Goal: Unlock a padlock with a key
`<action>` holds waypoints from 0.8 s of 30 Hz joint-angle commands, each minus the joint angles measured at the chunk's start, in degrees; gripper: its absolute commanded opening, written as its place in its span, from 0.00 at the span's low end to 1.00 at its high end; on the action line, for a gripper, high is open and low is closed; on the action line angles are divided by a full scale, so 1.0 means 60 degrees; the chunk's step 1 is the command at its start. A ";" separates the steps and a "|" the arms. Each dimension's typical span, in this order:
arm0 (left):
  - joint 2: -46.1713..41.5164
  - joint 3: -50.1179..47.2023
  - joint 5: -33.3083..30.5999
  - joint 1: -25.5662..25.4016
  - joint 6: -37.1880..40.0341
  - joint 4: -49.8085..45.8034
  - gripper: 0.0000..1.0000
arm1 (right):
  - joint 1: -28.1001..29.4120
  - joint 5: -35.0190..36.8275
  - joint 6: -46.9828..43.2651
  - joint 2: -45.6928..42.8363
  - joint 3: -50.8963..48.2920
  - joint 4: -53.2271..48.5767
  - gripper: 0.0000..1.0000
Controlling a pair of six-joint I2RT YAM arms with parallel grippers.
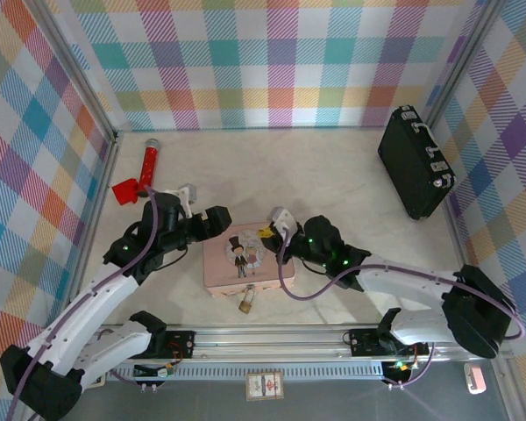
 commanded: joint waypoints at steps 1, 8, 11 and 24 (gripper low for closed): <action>0.0293 0.0310 0.0107 -0.0436 -0.0379 -0.0402 0.79 | 0.0223 0.0039 -0.1432 0.0391 -0.0019 0.1825 0.00; 0.0903 0.0680 -0.0091 -0.1014 -0.0476 -0.0395 0.67 | 0.0432 0.0238 -0.2190 0.1074 0.0141 0.2106 0.00; 0.1104 0.0770 -0.0058 -0.1109 -0.0454 -0.0369 0.61 | 0.0437 0.0340 -0.2171 0.1232 0.0222 0.2106 0.00; 0.1293 0.0660 0.0123 -0.1214 -0.1131 -0.0220 0.44 | 0.0756 0.1493 -0.2687 0.2320 0.0419 0.3278 0.00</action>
